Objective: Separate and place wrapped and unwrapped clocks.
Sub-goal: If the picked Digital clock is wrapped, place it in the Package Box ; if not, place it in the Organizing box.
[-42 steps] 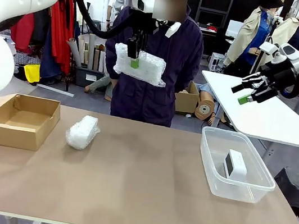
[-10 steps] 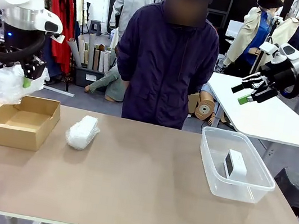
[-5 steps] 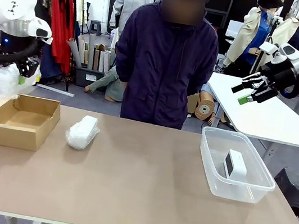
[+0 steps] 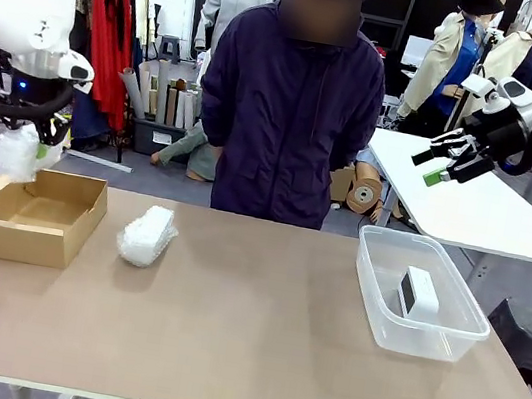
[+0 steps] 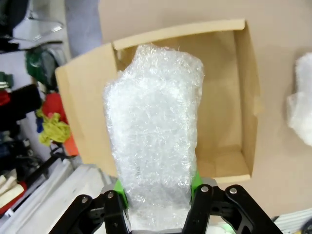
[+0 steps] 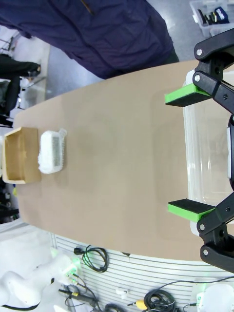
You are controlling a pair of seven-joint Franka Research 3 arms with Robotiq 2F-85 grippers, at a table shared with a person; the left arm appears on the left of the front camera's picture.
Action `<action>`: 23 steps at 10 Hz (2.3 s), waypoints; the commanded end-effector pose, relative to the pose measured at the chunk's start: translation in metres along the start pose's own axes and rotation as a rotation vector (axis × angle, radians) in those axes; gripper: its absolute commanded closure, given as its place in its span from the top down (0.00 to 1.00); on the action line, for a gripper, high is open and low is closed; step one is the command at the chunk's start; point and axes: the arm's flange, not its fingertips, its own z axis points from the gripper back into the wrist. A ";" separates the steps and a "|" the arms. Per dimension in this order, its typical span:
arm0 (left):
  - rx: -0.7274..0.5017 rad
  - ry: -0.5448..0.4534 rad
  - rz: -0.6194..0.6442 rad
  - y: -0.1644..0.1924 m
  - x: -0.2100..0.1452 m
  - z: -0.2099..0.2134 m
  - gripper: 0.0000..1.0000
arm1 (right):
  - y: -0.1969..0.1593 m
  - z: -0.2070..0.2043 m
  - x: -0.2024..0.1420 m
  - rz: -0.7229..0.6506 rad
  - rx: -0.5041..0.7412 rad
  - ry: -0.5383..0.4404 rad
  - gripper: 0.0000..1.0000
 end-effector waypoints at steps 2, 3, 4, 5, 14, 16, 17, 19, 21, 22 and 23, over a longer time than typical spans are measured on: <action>-0.059 0.032 -0.016 -0.006 0.008 -0.007 0.00 | 0.003 0.000 0.002 0.008 0.005 0.017 1.00; -0.044 0.035 0.021 -0.008 0.007 -0.018 0.00 | 0.003 0.000 0.002 0.008 0.005 0.017 1.00; -0.041 0.047 0.030 -0.010 0.006 -0.029 0.00 | 0.003 0.000 0.002 0.008 0.005 0.017 1.00; -0.011 0.064 0.027 -0.016 0.005 -0.039 0.00 | 0.003 0.000 0.002 0.008 0.005 0.017 1.00; 0.002 -0.001 0.071 -0.012 -0.008 -0.060 0.00 | 0.003 0.000 0.002 0.008 0.005 0.017 1.00; 0.013 -0.035 0.070 -0.011 -0.009 -0.071 0.00 | 0.003 0.000 0.002 0.008 0.005 0.017 1.00; 0.036 -0.049 0.057 -0.010 -0.010 -0.079 0.00 | 0.003 0.000 0.002 0.008 0.005 0.017 1.00; 0.049 -0.038 0.067 -0.008 -0.007 -0.093 0.00 | 0.003 0.000 0.002 0.008 0.005 0.017 1.00; 0.078 -0.028 0.097 -0.007 -0.006 -0.106 0.00 | 0.003 0.000 0.002 0.008 0.005 0.017 1.00; 0.069 -0.017 0.094 -0.004 -0.005 -0.117 0.00 | 0.003 0.000 0.002 0.008 0.005 0.017 1.00; 0.063 -0.013 0.087 -0.004 -0.004 -0.122 0.00 | 0.003 0.000 0.002 0.008 0.005 0.017 1.00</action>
